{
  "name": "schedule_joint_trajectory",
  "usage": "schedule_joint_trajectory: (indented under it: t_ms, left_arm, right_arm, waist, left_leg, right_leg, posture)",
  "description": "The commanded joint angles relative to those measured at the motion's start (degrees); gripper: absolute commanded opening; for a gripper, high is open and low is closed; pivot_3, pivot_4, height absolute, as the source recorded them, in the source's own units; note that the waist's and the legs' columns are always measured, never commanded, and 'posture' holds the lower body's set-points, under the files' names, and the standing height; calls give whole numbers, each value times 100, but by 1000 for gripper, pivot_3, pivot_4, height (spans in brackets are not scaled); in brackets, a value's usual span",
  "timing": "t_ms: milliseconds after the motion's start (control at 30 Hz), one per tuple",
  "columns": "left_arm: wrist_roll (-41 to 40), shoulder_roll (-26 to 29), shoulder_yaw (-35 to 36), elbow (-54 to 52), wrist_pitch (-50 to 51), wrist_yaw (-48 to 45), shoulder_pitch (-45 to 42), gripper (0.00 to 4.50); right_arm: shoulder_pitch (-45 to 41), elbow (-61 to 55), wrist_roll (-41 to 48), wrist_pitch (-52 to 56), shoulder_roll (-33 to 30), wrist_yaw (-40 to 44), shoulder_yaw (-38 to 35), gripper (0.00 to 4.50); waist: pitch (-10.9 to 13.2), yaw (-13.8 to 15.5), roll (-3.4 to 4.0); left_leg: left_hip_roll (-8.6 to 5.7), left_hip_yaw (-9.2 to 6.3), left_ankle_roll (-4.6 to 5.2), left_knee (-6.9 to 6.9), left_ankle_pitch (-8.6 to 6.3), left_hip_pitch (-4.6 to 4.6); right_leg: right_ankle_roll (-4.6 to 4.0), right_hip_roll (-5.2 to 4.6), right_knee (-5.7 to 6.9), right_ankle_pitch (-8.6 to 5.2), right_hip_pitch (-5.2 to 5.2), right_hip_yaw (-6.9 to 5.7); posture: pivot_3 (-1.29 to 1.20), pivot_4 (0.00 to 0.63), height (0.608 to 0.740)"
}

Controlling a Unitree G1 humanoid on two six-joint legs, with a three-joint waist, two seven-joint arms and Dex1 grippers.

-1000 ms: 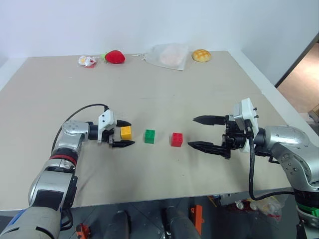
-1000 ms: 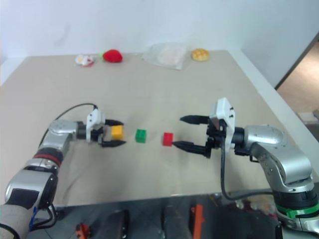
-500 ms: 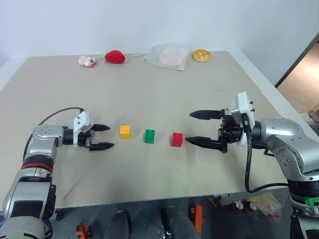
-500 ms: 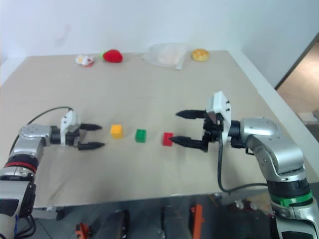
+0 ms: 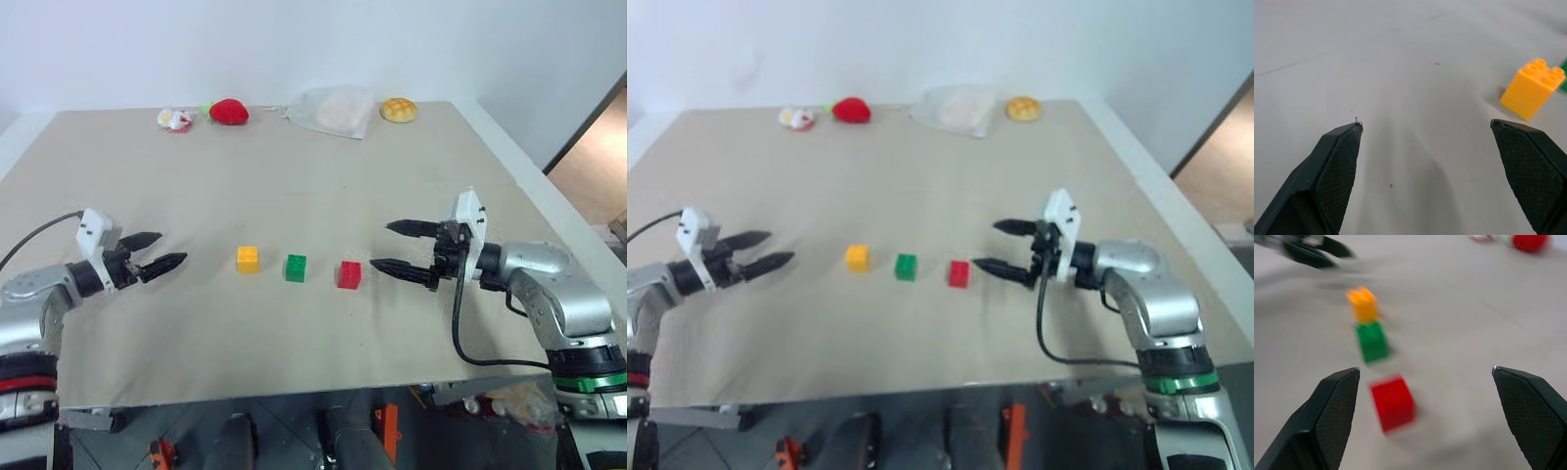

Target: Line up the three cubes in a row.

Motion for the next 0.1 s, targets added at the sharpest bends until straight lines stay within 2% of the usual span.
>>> schedule_joint_trajectory:
  t_ms: [33, 100]
  left_arm:
    - [-393, -110, 396, -831, 315, 505, 305, 4327]
    - [-554, -257, 492, -1252, 475, 747, 655, 4327]
  right_arm:
    - [154, -39, 29, -117, -55, -252, -510, 4500]
    - [264, -59, 104, -78, 12, -368, -652, 4500]
  waist:
    - [0, -7, 0]
    - [0, -9, 0]
  left_leg:
    - [0, 1, 0, 0, 0, 1]
    - [0, 2, 0, 0, 0, 5]
  right_leg:
    - [0, 1, 0, 0, 0, 1]
    - [-2, 1, 0, 2, 0, 2]
  posture:
    - [0, 150, 740]
    - [0, 150, 740]
